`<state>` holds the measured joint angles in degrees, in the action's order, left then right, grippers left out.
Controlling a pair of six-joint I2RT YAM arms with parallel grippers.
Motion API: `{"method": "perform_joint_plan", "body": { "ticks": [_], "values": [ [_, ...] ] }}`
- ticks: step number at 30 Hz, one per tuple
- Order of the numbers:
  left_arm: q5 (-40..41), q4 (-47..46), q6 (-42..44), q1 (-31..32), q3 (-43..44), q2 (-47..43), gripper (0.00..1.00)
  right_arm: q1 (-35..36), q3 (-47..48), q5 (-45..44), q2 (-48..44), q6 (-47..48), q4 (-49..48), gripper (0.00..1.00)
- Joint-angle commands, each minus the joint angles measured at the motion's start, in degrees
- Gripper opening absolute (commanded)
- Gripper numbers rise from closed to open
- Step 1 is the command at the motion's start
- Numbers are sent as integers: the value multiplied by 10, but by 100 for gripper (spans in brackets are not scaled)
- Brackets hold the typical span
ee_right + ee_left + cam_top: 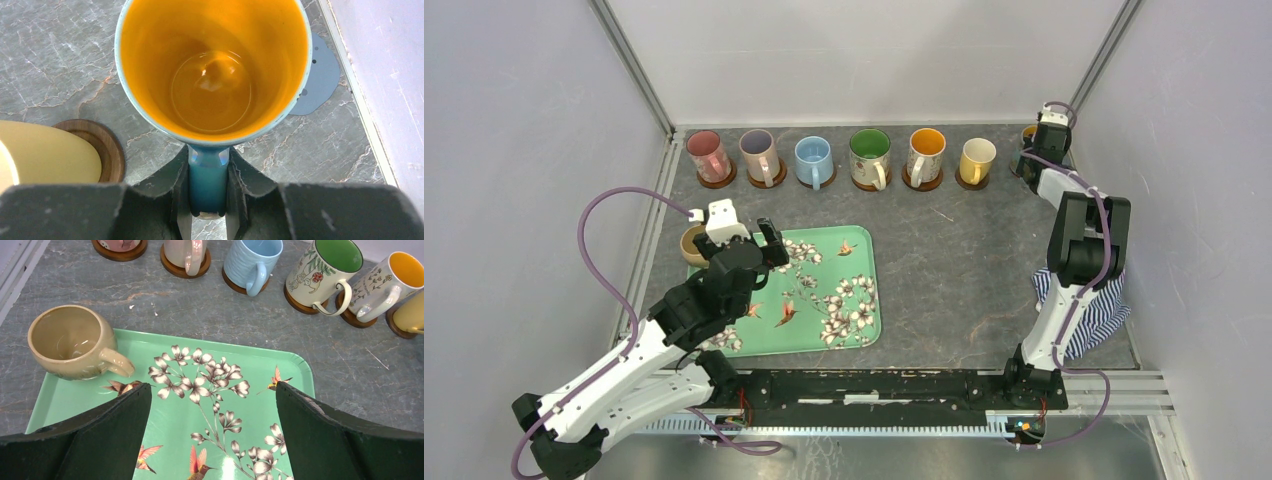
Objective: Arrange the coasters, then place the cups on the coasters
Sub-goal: Place the cup on the coaster.
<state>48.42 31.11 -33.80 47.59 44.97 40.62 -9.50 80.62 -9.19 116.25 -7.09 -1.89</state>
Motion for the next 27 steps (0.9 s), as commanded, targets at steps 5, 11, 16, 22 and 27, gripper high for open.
{"method": "perform_joint_plan", "body": {
  "ticks": [5, 11, 16, 22, 27],
  "values": [
    [17, -17, 16, -2, 0, 4, 100, -12, -9, -2, -25, 20, -120, 0],
    [16, -18, 17, -2, 1, 7, 100, -14, -6, 10, -17, 22, -118, 0],
    [17, -18, 17, -2, 0, 7, 100, -15, -16, 22, -18, 20, -121, 0],
    [15, -19, 18, -2, 1, 11, 100, -13, 3, 38, 2, 19, -104, 0],
    [18, -18, 17, -2, 0, 8, 100, -13, 18, 49, 16, 14, -91, 0]
  ]
}}
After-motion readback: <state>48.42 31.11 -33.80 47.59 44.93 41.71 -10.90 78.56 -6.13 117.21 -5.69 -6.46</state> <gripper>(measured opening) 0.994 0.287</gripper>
